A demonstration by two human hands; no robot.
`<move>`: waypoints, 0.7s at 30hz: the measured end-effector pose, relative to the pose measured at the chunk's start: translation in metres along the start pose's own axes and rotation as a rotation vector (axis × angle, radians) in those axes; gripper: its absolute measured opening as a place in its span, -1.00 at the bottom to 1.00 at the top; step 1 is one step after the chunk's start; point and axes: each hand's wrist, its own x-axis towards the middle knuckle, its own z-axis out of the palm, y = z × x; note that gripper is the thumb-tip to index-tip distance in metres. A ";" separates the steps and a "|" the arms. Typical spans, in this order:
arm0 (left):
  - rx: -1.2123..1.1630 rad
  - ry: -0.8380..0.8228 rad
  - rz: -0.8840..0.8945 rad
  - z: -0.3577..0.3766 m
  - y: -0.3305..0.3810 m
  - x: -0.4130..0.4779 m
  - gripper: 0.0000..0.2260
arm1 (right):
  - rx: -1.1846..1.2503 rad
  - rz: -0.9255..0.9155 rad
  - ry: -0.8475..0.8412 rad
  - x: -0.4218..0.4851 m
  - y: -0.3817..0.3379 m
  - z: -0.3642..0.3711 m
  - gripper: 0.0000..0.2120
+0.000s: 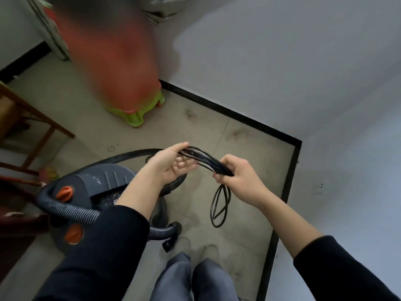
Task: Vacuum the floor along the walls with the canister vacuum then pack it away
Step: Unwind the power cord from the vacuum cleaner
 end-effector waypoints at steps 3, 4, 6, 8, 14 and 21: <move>-0.092 0.011 0.023 -0.008 0.019 0.002 -0.82 | 0.020 0.003 0.016 0.019 -0.013 0.010 -0.80; -0.155 0.020 0.033 -0.010 0.025 0.003 -0.82 | 0.028 0.003 0.004 0.026 -0.017 0.015 -0.79; -0.291 0.044 0.053 -0.014 0.034 0.006 -0.82 | 0.039 0.008 -0.019 0.038 -0.026 0.025 -0.76; -0.362 0.063 0.064 -0.022 0.038 0.013 -0.83 | 0.036 0.012 -0.026 0.048 -0.029 0.035 -0.76; -0.278 0.071 0.096 -0.038 0.045 0.037 -0.85 | -0.006 0.068 -0.034 0.064 -0.027 0.054 -0.83; -0.180 -0.067 0.171 -0.032 0.056 0.029 -0.90 | 0.092 0.001 -0.057 0.052 -0.035 0.028 -0.86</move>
